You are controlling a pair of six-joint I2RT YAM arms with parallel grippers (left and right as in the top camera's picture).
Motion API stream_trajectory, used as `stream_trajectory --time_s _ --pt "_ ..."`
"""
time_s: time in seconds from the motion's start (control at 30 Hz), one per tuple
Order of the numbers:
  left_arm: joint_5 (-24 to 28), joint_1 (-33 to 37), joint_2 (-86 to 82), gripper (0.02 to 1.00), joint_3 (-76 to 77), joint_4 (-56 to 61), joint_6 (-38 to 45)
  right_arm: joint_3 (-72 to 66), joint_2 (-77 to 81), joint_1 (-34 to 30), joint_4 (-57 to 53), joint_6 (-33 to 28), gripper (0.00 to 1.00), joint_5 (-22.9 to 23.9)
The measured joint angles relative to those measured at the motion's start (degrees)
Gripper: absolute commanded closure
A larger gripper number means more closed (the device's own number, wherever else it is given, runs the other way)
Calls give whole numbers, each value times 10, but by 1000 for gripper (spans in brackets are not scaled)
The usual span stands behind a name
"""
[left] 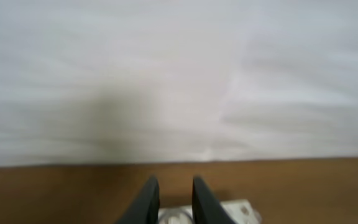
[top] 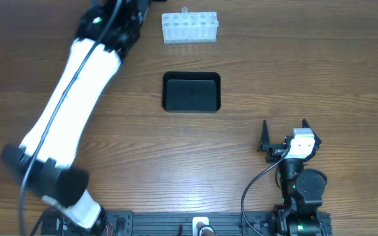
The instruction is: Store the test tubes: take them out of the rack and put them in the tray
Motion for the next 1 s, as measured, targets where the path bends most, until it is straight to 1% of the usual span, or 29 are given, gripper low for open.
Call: stream_trajectory --time_s 0.13,0.23,0.37,0.43,0.6,1.0 --pt "-9 -39 -39 950 10 -158 -53 0 0 0 0 0 7 0" --pt "-14 -72 -21 961 9 -285 -123 0 0 0 0 0 7 0" --pt "-29 -97 47 950 8 -370 -212 0 0 0 0 0 7 0" --pt "-35 -106 95 954 5 -378 -244 0 0 0 0 0 9 0" --pt "-40 -114 168 958 2 -368 -276 0 0 0 0 0 9 0" --pt "-43 -81 233 956 2 -340 -290 0 0 0 0 0 7 0"
